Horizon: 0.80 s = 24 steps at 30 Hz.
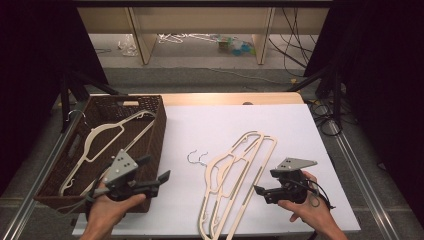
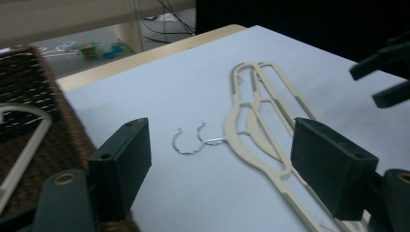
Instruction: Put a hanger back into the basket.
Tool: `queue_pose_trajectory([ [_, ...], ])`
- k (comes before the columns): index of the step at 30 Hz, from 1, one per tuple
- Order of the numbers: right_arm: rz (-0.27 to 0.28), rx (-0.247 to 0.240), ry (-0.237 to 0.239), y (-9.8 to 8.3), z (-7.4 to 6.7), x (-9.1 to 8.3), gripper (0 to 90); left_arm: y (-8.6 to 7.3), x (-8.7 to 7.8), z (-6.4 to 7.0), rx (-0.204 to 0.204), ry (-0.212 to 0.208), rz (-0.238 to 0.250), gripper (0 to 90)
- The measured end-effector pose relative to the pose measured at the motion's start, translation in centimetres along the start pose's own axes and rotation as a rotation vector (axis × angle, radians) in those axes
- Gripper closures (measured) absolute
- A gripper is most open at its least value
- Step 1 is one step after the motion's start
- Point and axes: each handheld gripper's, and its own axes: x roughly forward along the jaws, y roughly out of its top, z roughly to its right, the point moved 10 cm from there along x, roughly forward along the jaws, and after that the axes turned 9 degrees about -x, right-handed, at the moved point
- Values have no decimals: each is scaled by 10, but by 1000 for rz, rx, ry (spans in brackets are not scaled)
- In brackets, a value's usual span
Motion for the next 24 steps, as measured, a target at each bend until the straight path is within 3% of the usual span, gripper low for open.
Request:
queue_pose_trajectory([
  [5, 5, 15, -3, 0, 0, 0, 206, -21, 13, 17, -29, -37, -21, 210],
  [10, 12, 21, 4, 1, -1, 1, 205, -37, 20, 23, -30, -43, -30, 200],
  [11, 21, -3, 14, 2, 0, 2, 204, -39, 21, 23, -19, -39, -22, 199],
  [12, 16, 21, 1, 1, 0, 0, 205, -39, 21, 23, -18, -41, -18, 198],
  [14, 35, 0, -6, 3, 2, 0, 204, -39, 21, 23, -26, -44, -1, 196],
  [18, 62, 11, -18, 6, 2, -1, 202, -37, 18, 22, -8, -44, 31, 180],
  [22, 70, 11, -21, 7, 2, 0, 191, -40, 16, 21, -21, -44, 33, 169],
  [23, 68, 10, -22, 7, 2, 0, 190, -40, 16, 20, 11, -52, 30, 166],
  [24, 66, 11, -17, 8, 0, 1, 187, -41, 16, 21, -18, -49, 29, 164],
])
